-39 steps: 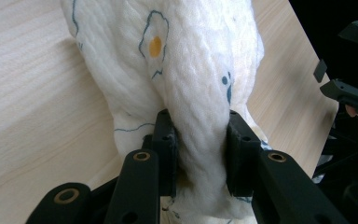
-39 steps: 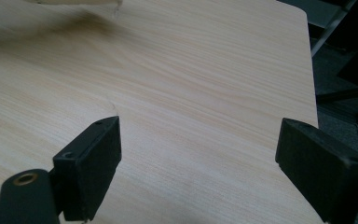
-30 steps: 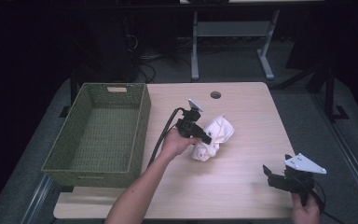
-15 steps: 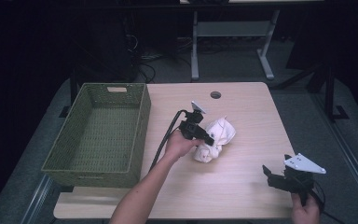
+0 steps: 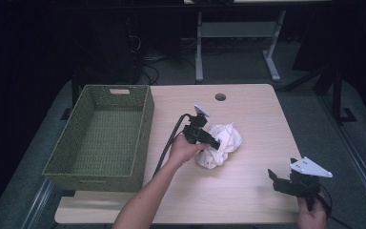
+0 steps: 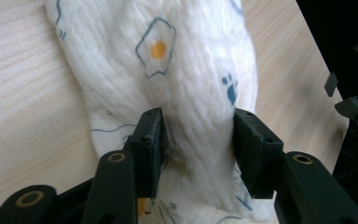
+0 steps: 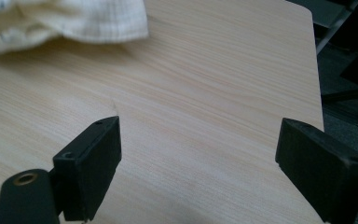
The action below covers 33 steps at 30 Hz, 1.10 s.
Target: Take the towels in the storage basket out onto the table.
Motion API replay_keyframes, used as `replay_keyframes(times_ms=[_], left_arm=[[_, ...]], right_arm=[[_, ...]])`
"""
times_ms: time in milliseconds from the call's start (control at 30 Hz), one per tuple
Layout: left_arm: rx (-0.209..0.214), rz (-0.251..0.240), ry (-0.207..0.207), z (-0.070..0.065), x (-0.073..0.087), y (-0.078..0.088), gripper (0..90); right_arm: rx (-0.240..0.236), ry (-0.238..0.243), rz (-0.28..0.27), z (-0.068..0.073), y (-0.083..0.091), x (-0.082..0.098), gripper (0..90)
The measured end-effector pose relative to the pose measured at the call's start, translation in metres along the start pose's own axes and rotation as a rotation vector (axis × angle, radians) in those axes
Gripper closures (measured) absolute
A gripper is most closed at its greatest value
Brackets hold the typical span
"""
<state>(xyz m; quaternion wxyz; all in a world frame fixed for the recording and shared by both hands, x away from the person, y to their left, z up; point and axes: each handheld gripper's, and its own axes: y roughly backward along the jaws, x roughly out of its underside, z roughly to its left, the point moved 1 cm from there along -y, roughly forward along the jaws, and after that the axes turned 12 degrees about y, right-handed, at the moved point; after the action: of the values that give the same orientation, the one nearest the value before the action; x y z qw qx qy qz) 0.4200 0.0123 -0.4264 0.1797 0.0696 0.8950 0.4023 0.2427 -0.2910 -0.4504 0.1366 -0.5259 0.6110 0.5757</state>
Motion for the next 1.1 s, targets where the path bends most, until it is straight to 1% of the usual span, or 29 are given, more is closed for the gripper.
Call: replay_keyframes(times_ms=[33, 67, 100, 167, 200, 300, 333, 367, 400, 467, 500, 567, 600, 667, 767, 833, 867, 900, 967, 1033, 1100], left_arm=[[0.0, 0.0, 0.0, 0.0, 0.0, 0.0, 51.0], [0.004, -0.011, 0.0, 0.0, 0.0, 0.001, 51.0], [0.002, -0.02, -0.005, -0.001, 0.001, 0.002, 48.8], [0.003, -0.02, -0.01, -0.002, 0.001, 0.003, 48.4], [0.006, -0.034, -0.008, -0.003, 0.002, 0.005, 47.2], [0.007, -0.045, -0.018, -0.003, 0.003, 0.008, 45.7], [0.003, -0.045, -0.032, -0.003, 0.004, 0.01, 45.5], [0.006, -0.053, -0.029, -0.004, 0.005, 0.011, 45.4], [0.001, -0.045, -0.052, -0.004, 0.006, 0.015, 44.9], [0.004, -0.054, -0.055, -0.004, 0.007, 0.016, 44.2], [0.011, -0.064, -0.065, -0.004, 0.01, 0.02, 43.4], [0.012, -0.07, -0.072, -0.004, 0.011, 0.022, 41.7], [0.011, -0.082, -0.08, -0.005, 0.014, 0.026, 40.6], [0.018, -0.089, -0.092, -0.004, 0.017, 0.029, 38.7], [0.018, -0.1, -0.091, -0.004, 0.021, 0.031, 35.5], [0.007, -0.108, -0.111, -0.003, 0.024, 0.033, 34.0], [0.011, -0.126, -0.106, -0.002, 0.027, 0.035, 32.1], [0.011, -0.126, -0.106, -0.002, 0.027, 0.035, 31.1], [0.012, -0.139, -0.111, -0.001, 0.032, 0.038, 29.5], [0.011, -0.138, -0.118, 0.0, 0.034, 0.039, 29.2], [0.013, -0.151, -0.117, 0.0, 0.038, 0.041, 28.3]], right_arm=[[0.0, 0.0, 0.0, 0.0, 0.0, 0.0, 13.9], [0.0, 0.001, 0.0, 0.0, 0.0, 0.0, 13.8], [0.0, 0.001, 0.0, 0.0, 0.0, 0.0, 13.9], [0.0, 0.001, 0.001, 0.0, 0.0, 0.0, 13.9], [-0.001, 0.001, 0.001, 0.0, 0.0, 0.0, 13.9], [0.0, 0.001, 0.001, 0.0, 0.0, 0.0, 13.8], [0.0, -0.002, 0.001, 0.0, 0.0, 0.0, 13.8], [0.0, -0.003, 0.002, 0.0, 0.0, 0.0, 13.8], [0.001, -0.002, 0.002, 0.0, 0.0, 0.0, 13.8], [0.001, -0.002, 0.003, 0.0, 0.0, 0.0, 13.9], [0.0, -0.005, 0.004, 0.0, -0.001, 0.0, 13.8], [0.0, -0.002, 0.004, 0.0, 0.0, 0.0, 13.8], [0.0, -0.007, 0.008, 0.001, -0.001, 0.0, 13.9], [0.003, -0.003, 0.008, 0.0, -0.001, 0.0, 13.8], [0.005, 0.001, 0.007, 0.0, -0.002, 0.0, 13.8], [0.004, 0.0, 0.007, 0.0, -0.002, 0.0, 13.8], [0.004, -0.002, 0.008, 0.0, -0.002, 0.0, 13.9], [0.004, -0.002, 0.008, 0.0, -0.002, 0.0, 13.9], [0.005, -0.002, 0.008, 0.0, -0.002, 0.0, 13.9], [0.006, -0.001, 0.008, 0.0, -0.002, 0.0, 13.9], [0.006, 0.0, 0.014, 0.001, -0.003, 0.0, 13.9]])
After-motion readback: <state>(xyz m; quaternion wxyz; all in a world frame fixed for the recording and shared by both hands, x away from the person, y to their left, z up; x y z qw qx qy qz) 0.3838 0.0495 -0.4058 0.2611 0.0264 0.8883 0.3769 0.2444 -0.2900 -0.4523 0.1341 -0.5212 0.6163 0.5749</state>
